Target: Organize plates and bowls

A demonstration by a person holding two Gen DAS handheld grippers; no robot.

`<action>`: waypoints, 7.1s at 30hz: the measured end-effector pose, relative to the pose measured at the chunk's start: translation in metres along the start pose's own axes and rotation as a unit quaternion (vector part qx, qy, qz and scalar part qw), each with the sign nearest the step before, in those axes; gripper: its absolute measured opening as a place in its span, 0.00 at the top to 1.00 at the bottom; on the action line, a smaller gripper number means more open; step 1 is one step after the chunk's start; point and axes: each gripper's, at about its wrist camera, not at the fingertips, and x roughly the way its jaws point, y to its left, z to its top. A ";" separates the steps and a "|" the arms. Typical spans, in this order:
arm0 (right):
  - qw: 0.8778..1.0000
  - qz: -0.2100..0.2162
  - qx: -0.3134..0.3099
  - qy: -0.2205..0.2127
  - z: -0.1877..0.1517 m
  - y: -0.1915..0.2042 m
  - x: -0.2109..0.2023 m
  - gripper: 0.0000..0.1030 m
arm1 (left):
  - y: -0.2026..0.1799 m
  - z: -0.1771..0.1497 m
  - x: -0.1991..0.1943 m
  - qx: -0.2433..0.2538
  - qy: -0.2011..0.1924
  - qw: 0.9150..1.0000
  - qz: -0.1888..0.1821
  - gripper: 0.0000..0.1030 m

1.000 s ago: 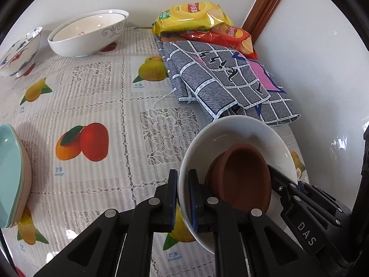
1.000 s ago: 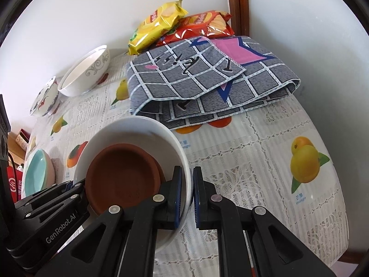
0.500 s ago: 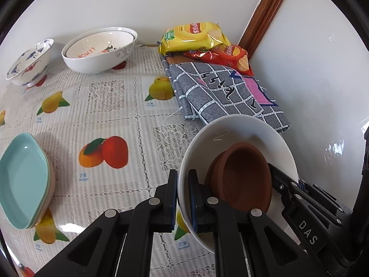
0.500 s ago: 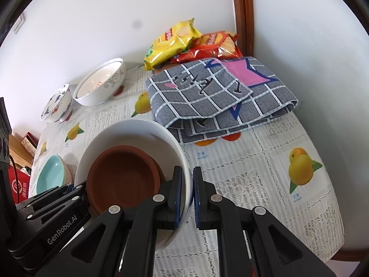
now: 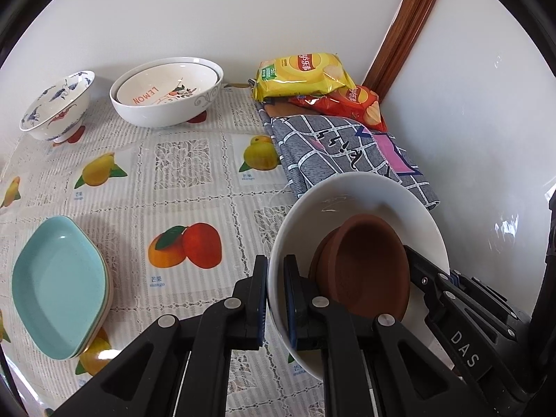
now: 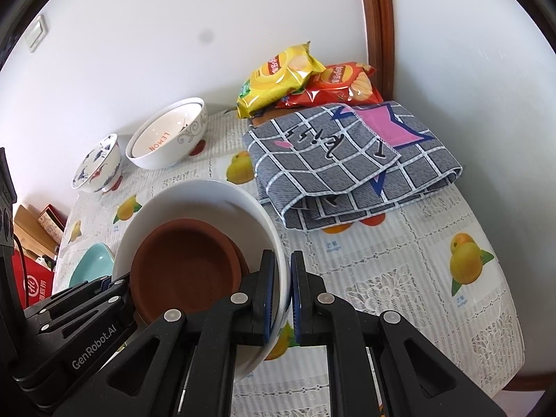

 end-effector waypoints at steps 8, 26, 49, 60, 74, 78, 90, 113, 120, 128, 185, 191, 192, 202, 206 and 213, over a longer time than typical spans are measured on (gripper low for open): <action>1.000 0.002 -0.004 -0.007 0.004 0.014 -0.004 0.91 | 0.011 0.003 -0.010 -0.003 -0.008 1.000 0.001 0.91; 0.999 0.017 -0.025 -0.017 0.006 0.058 -0.010 0.91 | 0.046 0.005 -0.035 -0.025 -0.028 0.999 0.016 0.91; 0.998 0.036 -0.055 -0.021 0.005 0.114 -0.009 0.91 | 0.098 0.004 -0.058 -0.058 -0.046 0.997 0.030 0.91; 0.997 0.044 -0.066 -0.020 0.002 0.139 -0.004 0.91 | 0.122 0.005 -0.065 -0.072 -0.051 0.995 0.038 0.91; 0.995 0.058 -0.080 -0.012 -0.005 0.176 0.008 0.92 | 0.160 0.001 -0.074 -0.099 -0.053 0.993 0.048 0.91; 0.995 0.062 -0.082 -0.009 -0.006 0.186 0.013 0.92 | 0.171 0.000 -0.075 -0.105 -0.053 0.992 0.052 0.91; 0.993 0.066 -0.097 -0.005 -0.009 0.212 0.022 0.92 | 0.195 -0.001 -0.076 -0.119 -0.053 0.990 0.056 0.91; 0.990 0.073 -0.120 0.014 -0.020 0.244 0.042 0.92 | 0.233 -0.011 -0.072 -0.146 -0.042 0.986 0.066 0.91; 0.989 0.075 -0.125 0.023 -0.025 0.252 0.051 0.92 | 0.244 -0.014 -0.068 -0.154 -0.037 0.985 0.069 0.91; 0.988 0.077 -0.132 0.037 -0.030 0.259 0.065 0.92 | 0.254 -0.019 -0.058 -0.162 -0.026 0.984 0.073 0.91; 0.984 0.066 -0.153 0.062 -0.054 0.249 0.084 0.77 | 0.261 -0.040 -0.066 -0.136 -0.020 0.988 0.075 0.65; 0.984 0.069 -0.160 0.042 -0.064 0.235 0.047 0.65 | 0.239 -0.056 -0.093 -0.126 -0.037 0.989 0.072 0.59; 0.985 0.066 -0.158 0.037 -0.066 0.232 0.041 0.64 | 0.233 -0.059 -0.098 -0.124 -0.041 0.989 0.069 0.57; 0.990 -0.001 -0.138 -0.038 -0.088 0.165 -0.047 0.41 | 0.159 -0.098 -0.145 -0.076 -0.096 0.990 0.069 0.37; 0.993 -0.013 -0.106 -0.047 -0.100 0.129 -0.071 0.41 | 0.128 -0.116 -0.156 -0.060 -0.110 0.989 0.081 0.33; 0.995 -0.016 -0.086 -0.052 -0.125 0.086 -0.112 0.41 | 0.084 -0.143 -0.186 -0.047 -0.140 0.986 0.079 0.24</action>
